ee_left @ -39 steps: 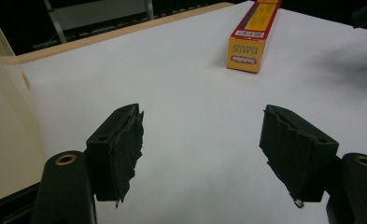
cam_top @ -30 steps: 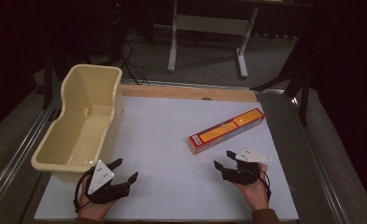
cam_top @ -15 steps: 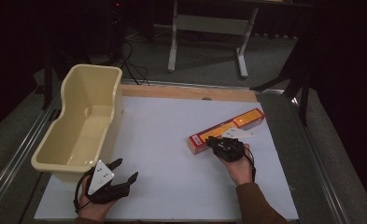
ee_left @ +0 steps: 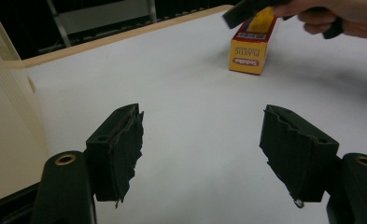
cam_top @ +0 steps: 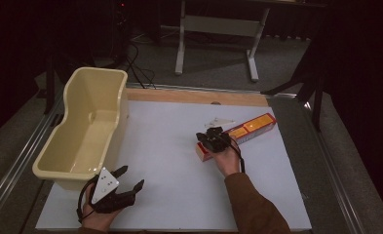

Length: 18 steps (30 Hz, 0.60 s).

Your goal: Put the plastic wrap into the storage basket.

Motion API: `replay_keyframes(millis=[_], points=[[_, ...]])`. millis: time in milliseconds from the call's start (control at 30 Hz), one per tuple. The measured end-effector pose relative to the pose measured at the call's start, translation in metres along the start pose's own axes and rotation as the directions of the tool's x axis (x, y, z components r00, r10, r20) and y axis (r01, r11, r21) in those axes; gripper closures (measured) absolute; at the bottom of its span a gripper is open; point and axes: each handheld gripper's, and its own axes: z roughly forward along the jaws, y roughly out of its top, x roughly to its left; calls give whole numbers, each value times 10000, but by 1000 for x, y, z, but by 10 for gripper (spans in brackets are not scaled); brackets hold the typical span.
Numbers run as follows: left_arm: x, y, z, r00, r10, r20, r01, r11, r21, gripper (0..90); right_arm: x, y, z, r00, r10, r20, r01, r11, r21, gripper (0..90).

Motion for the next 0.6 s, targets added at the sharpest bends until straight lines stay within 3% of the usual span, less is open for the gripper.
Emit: replay_keyframes(millis=[133,233,300,467,600], points=[[0,0,0,10000,0,11,0,10000,-1,296,1,6,17,9998,-55,190,43,9981,610,900],[0,0,0,10000,21,12,-21,10000,-2,296,-1,6,27,9992,-52,404,1,9921,1252,900],[0,0,0,10000,9,24,-9,10000,-17,296,-3,4,31,9994,178,292,-223,9863,1635,900],[-1,0,-1,10000,-2,49,2,10000,-46,296,-5,6,27,9982,597,60,-595,9712,2308,900],[-2,0,-1,10000,6,67,-5,10000,-66,296,2,1,16,9991,384,161,-414,9574,2858,900]])
